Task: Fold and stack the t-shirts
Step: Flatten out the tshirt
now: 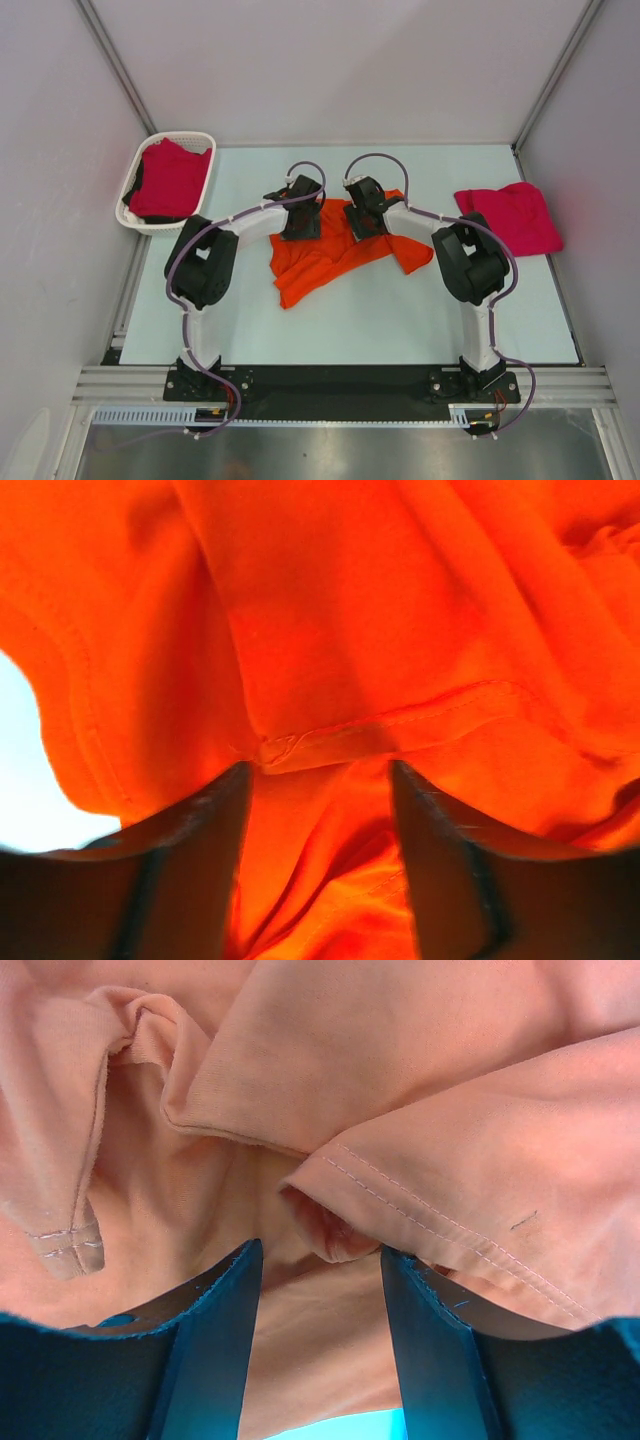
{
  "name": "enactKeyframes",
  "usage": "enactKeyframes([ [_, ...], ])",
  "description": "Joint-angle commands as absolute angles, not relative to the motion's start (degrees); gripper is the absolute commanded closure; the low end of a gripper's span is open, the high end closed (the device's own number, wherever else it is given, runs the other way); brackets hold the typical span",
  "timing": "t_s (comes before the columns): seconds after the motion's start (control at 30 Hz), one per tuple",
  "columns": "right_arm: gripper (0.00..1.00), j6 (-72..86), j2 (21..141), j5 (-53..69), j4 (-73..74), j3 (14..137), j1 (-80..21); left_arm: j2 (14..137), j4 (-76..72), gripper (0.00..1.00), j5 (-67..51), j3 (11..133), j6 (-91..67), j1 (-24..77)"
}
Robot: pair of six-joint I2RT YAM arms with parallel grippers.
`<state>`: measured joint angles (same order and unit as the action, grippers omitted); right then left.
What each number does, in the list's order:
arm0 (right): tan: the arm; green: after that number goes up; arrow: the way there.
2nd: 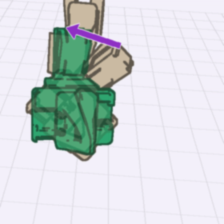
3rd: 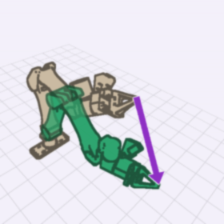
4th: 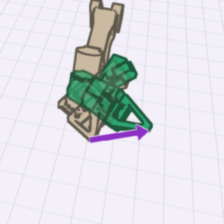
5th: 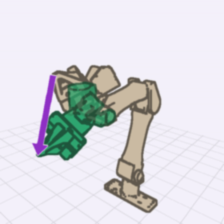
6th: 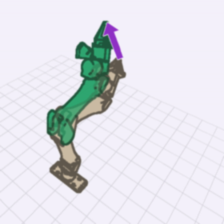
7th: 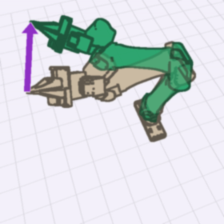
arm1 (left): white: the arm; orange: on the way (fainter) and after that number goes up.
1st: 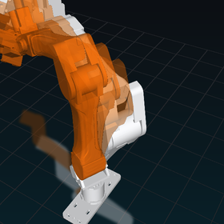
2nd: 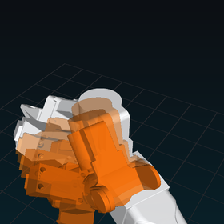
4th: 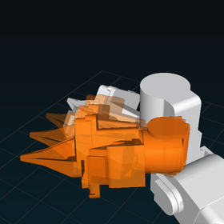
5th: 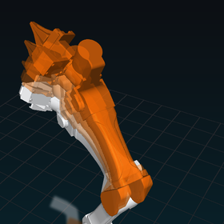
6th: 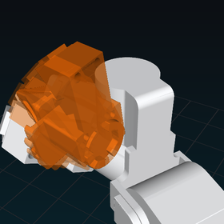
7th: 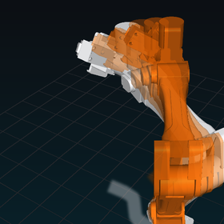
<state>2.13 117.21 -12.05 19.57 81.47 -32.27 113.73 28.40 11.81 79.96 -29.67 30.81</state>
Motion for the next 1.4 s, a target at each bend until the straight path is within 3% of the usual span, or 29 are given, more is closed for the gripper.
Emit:
enactKeyframes([
  [0.0, 0.44, 2.37, 117.42, -13.45, 19.42, 83.06, -32.17, 113.64, 24.61, 0.44, 9.85, 81.39, -30.32, 30.32],
  [0.2, 0.44, 2.55, 117.95, -13.71, 19.16, 82.79, -32.08, 114.00, 24.08, 1.00, 10.63, 81.21, -30.67, 29.80],
  [0.37, 0.45, 3.08, 118.30, -13.45, 17.58, 82.62, -31.90, 112.68, 24.52, 1.00, 13.09, 80.42, -30.67, 29.53],
  [0.47, 0.66, 3.16, 118.83, -12.92, 16.09, 83.06, -31.82, 110.57, 24.43, 1.00, 15.46, 78.93, -30.76, 29.01],
  [0.5, 0.81, 3.16, 119.18, -13.09, 15.82, 83.32, -31.82, 109.70, 24.26, 1.00, 15.90, 78.58, -30.76, 28.83],
  [0.57, 0.96, 3.51, 120.23, -14.41, 15.29, 84.37, -31.82, 108.73, 24.43, 1.00, 16.52, 78.05, -30.59, 28.30],
  [0.63, 1.00, 3.60, 120.41, -16.60, 14.33, 84.73, -32.08, 107.32, 24.35, 1.00, 17.75, 77.70, -30.59, 27.69],
  [1.1, 1.00, 4.66, 98.72, -28.56, -8.15, 64.88, -33.57, 99.85, 24.78, 1.00, 20.83, 75.67, -28.83, 24.88],
  [1.37, 1.00, 4.04, 95.62, -30.40, -11.43, 63.45, -33.66, 96.68, 25.57, 1.00, 21.71, 77.17, -27.16, 23.82],
])
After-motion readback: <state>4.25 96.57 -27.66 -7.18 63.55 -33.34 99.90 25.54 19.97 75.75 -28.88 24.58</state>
